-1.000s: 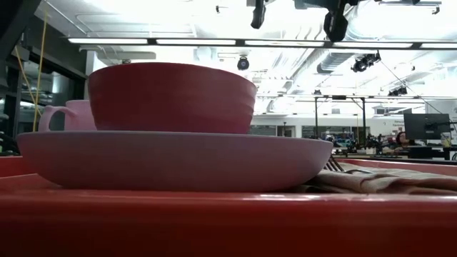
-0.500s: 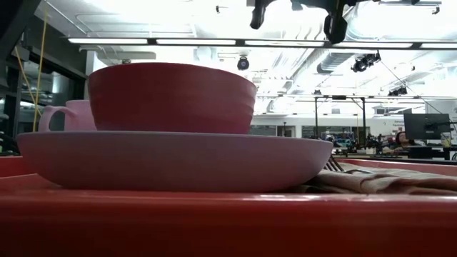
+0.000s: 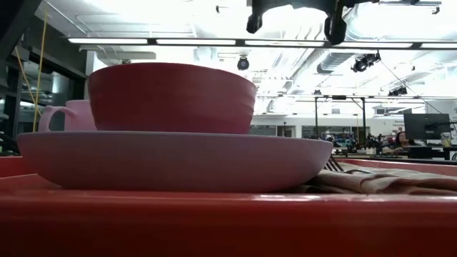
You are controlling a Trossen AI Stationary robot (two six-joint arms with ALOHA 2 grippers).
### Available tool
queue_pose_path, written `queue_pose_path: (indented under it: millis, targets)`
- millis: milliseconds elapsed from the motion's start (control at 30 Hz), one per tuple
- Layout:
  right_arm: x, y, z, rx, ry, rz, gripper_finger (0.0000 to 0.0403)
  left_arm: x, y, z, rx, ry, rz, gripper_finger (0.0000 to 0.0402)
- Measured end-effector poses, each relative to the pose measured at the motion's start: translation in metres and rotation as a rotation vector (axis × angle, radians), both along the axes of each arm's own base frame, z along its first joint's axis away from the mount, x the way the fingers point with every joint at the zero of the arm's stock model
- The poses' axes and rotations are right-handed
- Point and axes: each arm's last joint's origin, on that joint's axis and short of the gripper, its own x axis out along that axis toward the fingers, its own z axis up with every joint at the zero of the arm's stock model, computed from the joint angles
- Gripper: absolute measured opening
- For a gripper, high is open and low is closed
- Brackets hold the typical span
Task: Set up tray
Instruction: Put the blue spoon on the brown napkin to the left of the blue fork
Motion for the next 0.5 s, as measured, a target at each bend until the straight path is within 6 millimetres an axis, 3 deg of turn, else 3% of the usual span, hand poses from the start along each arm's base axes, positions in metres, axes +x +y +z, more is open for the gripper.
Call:
queue_pose_path:
  millis: [500]
  targets:
    - [-0.0004, -0.0004, -0.0020, 0.018, 0.018, -0.020, 0.0000, -0.0010, 0.0011, -0.0005, -0.020, 0.005, -0.037, 0.0235]
